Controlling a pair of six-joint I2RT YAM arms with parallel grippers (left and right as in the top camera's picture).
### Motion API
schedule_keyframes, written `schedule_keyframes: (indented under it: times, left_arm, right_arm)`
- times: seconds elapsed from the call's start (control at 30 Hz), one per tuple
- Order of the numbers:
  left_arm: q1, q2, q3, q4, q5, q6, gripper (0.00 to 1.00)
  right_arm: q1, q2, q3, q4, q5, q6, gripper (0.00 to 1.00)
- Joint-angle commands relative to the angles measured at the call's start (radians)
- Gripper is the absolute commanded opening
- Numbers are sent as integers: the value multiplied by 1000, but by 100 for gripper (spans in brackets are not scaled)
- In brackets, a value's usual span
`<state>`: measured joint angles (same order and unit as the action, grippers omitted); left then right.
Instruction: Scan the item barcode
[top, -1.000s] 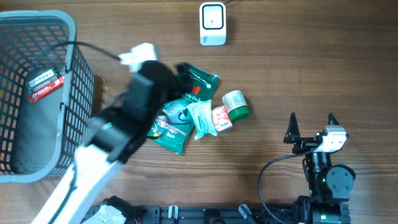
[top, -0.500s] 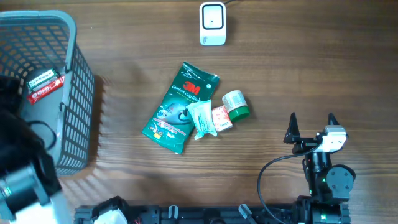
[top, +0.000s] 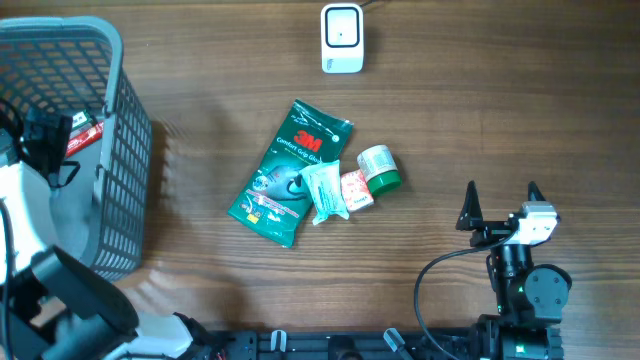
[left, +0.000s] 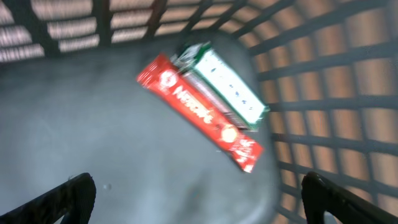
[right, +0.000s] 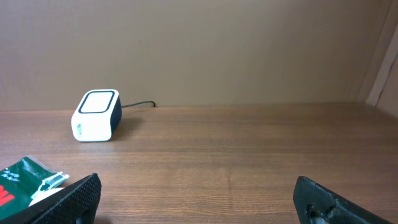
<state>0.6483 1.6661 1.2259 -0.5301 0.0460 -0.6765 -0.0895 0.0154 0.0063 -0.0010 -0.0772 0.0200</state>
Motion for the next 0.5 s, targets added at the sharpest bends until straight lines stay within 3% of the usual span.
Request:
schedule_keyframes:
  times: [0.0, 0.17, 0.33, 0.47]
  left_arm:
    - [4, 101, 3, 29, -51, -91, 100]
    - [3, 201, 3, 122, -51, -91, 99]
    - [-5, 233, 3, 204, -50, -91, 91]
    - [-34, 245, 3, 304, -47, -92, 97]
  right_arm:
    - [2, -8, -1, 2, 10, -17, 100]
    - [2, -8, -1, 2, 10, -18, 100]
    - [2, -8, -1, 2, 10, -18, 100]
    - [2, -8, -1, 2, 10, -18, 100]
